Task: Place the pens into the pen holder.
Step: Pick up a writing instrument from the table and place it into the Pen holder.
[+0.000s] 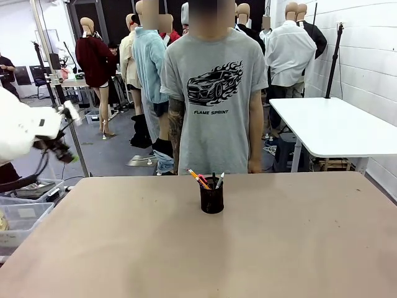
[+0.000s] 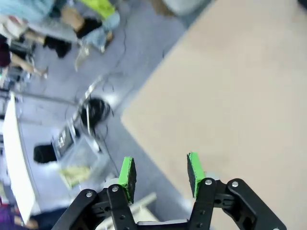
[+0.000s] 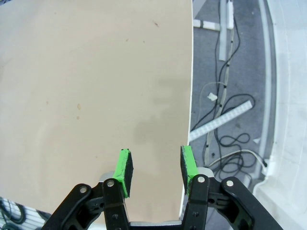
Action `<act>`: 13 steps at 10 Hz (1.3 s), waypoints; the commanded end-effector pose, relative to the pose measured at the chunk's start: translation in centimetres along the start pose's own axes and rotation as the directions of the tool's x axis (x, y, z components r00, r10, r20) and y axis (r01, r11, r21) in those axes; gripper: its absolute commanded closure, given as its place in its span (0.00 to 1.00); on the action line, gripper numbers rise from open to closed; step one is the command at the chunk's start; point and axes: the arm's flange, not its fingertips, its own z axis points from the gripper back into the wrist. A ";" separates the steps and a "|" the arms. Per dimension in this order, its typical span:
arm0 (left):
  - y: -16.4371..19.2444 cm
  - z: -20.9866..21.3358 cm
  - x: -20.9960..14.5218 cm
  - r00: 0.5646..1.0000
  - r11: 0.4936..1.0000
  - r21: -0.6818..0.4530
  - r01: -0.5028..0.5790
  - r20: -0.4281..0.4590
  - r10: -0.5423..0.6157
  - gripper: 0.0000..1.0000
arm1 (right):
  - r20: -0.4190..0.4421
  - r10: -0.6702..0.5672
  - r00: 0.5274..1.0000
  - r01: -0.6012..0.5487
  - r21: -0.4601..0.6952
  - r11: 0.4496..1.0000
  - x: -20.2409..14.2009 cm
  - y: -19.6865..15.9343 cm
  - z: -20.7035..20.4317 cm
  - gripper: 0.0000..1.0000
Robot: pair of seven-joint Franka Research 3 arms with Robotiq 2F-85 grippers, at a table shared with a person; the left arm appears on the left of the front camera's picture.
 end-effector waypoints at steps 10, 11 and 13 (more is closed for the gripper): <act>2.4 1.4 -2.4 0.788 0.791 -0.085 -0.606 -0.197 0.583 0.00 | -0.012 0.006 1.000 -0.006 -0.014 1.000 0.0 0.1 0.0 0.48; 2.5 1.1 -2.7 0.781 0.783 -0.091 -0.616 -0.203 0.591 0.00 | -0.012 0.006 1.000 -0.006 -0.014 1.000 0.0 0.1 0.0 0.48; 2.4 0.5 -3.1 0.786 0.785 -0.105 -0.610 -0.201 0.584 0.00 | -0.012 0.006 1.000 -0.006 -0.014 1.000 0.0 0.1 0.0 0.48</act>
